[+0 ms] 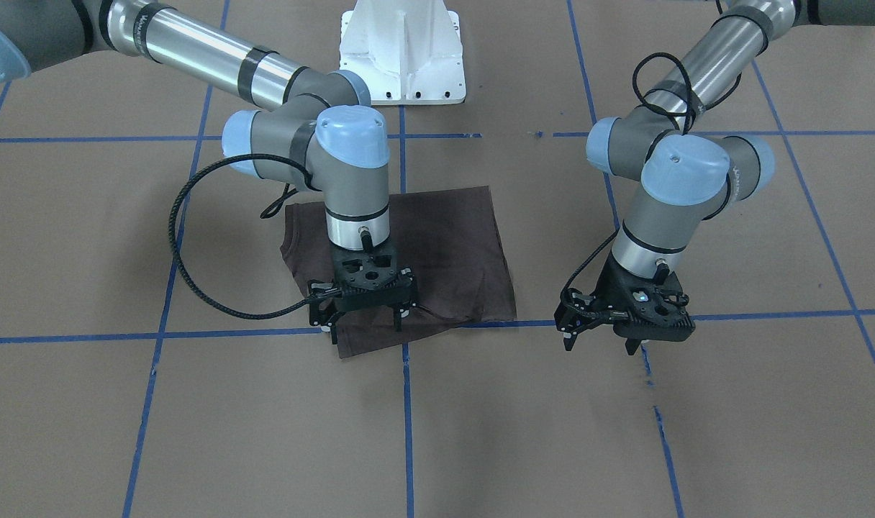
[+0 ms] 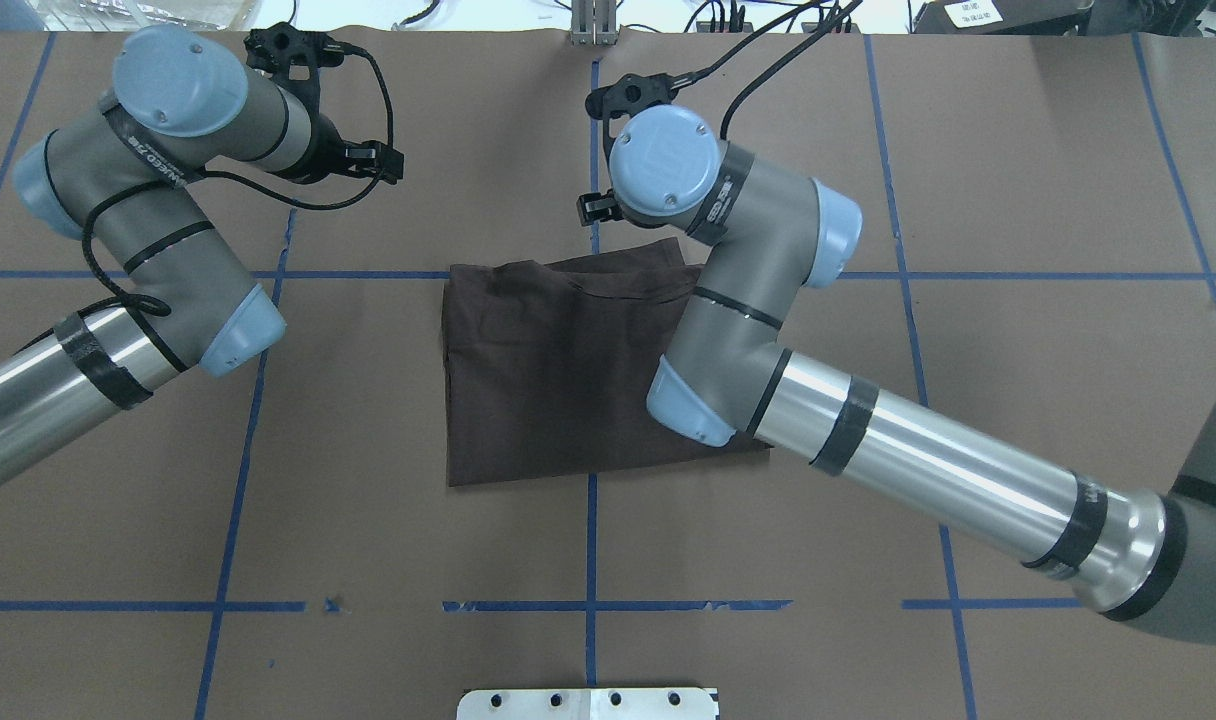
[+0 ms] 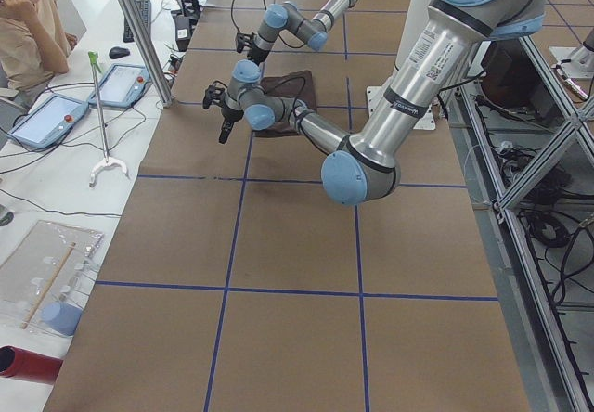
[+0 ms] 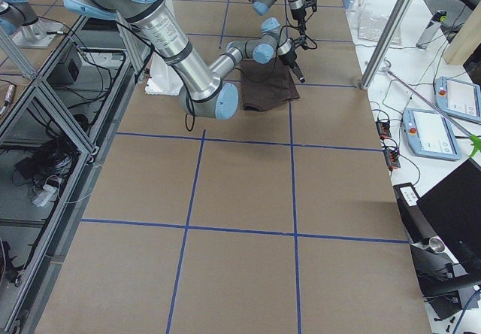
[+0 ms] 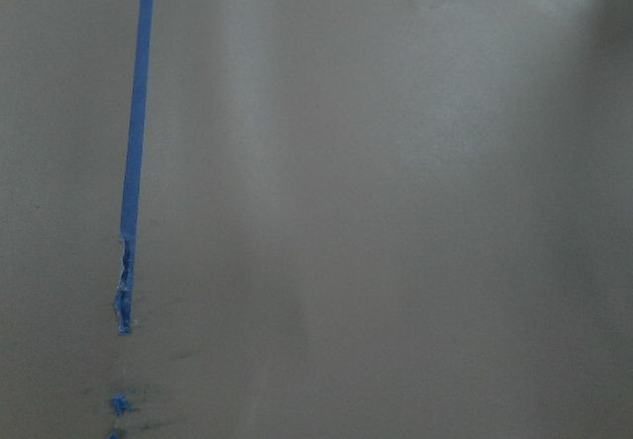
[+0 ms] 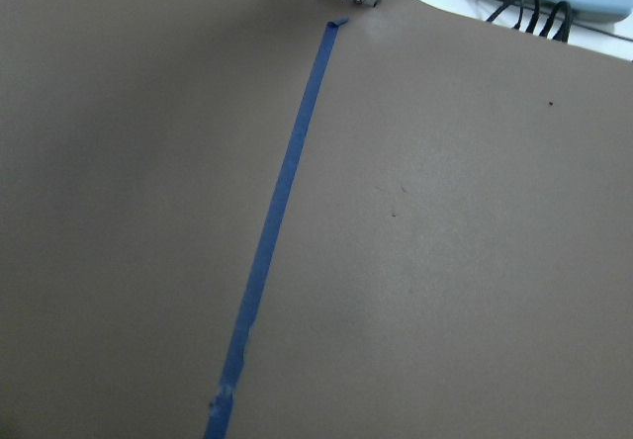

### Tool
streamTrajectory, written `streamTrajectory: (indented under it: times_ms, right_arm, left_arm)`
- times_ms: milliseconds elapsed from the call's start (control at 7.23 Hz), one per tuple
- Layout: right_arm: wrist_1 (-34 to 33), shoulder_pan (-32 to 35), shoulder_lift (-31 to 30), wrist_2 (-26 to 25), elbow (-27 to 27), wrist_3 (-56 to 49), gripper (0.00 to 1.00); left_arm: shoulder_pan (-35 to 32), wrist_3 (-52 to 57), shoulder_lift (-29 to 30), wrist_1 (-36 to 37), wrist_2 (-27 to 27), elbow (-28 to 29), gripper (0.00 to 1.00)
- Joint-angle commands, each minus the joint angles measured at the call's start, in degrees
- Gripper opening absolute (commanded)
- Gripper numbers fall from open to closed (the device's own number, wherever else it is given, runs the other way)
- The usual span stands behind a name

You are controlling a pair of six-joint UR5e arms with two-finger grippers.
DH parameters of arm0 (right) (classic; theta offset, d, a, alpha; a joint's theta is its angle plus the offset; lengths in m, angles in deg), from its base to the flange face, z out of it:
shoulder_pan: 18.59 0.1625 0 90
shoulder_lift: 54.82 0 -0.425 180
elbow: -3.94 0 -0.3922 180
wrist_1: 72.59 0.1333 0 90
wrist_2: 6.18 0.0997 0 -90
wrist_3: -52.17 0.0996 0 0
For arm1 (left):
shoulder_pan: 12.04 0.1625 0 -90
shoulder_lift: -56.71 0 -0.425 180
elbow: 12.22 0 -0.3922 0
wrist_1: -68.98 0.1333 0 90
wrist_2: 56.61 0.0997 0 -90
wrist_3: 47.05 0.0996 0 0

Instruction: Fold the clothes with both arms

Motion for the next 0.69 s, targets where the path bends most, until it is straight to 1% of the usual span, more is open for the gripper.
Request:
streamTrajectory:
  times_ms: [0, 138, 277, 415, 553]
  right_arm:
    - [-5.1, 9.5, -6.1, 16.3, -5.6, -1.4, 1.00]
    - [-9.4, 13.9, -11.6, 20.7, -12.3, -8.6, 1.00]
    - [-14.5, 18.6, -17.6, 23.6, -18.9, -17.7, 1.00]
    - [-18.4, 23.3, -23.1, 26.2, -23.9, -25.2, 1.00]
    - [-19.4, 27.6, -29.7, 28.4, -28.1, -32.2, 1.00]
  left_arm:
    - [0.0, 2.4, -7.0, 2.4, -3.7, -10.2, 1.00]
    - [-0.7, 9.5, -8.8, 9.3, -4.3, -16.3, 1.00]
    - [-3.5, 17.7, -10.9, 16.9, -4.2, -22.0, 1.00]
    - [-6.9, 24.4, -15.2, 18.7, -5.0, -25.6, 1.00]
    - [-12.2, 32.5, -19.6, 18.6, -9.1, -26.9, 1.00]
